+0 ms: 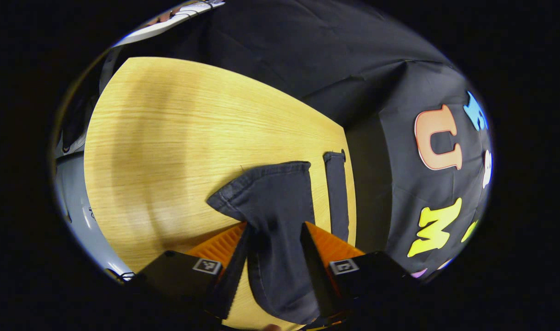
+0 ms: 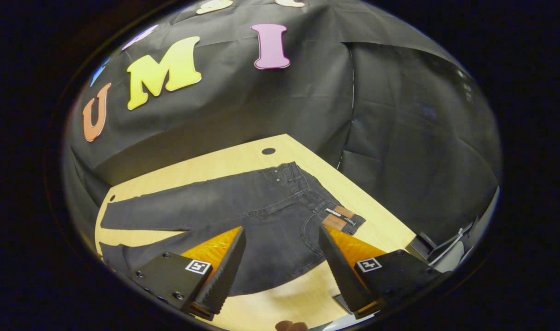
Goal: Grasp the waist and the cuffs of the jeans and fold them to make the two legs overlap; first hold the waist and fold one-third of the jeans toward the cuffs, then hold the cuffs and fold the remaining one-third in the same direction to finish folding.
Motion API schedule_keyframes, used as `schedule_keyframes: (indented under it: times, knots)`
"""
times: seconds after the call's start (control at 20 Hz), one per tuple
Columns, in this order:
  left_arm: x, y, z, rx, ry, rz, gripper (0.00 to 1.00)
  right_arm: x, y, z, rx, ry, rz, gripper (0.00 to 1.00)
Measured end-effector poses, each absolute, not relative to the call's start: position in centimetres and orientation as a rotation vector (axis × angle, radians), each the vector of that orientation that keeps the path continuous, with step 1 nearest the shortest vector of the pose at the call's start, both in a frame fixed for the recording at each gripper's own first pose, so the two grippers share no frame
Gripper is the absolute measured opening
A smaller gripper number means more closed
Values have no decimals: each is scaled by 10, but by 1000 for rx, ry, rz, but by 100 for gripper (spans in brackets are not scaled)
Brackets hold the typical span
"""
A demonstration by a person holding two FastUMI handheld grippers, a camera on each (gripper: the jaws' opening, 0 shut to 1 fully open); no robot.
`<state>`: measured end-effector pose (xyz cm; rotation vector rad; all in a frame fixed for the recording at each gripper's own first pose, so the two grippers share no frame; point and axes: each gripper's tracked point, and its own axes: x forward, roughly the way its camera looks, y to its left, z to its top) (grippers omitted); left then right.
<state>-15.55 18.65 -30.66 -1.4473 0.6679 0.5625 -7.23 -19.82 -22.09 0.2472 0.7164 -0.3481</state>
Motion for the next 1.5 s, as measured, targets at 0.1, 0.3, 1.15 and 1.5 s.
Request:
schedule_keyframes:
  times: [0.1,0.3,1.15,1.5]
  knots:
    - [-154,187,-308,-1517,627,581,22,-75,-203,-225,251,728,-364,98]
    - [-156,186,-309,-1488,643,581,5,-83,-220,-247,335,803,-404,94]
    - [-158,185,-308,-1536,651,607,5,-59,-222,-316,989,1020,-439,98]
    - [-158,185,-308,-1529,669,614,5,-37,-233,-344,1325,753,-373,26]
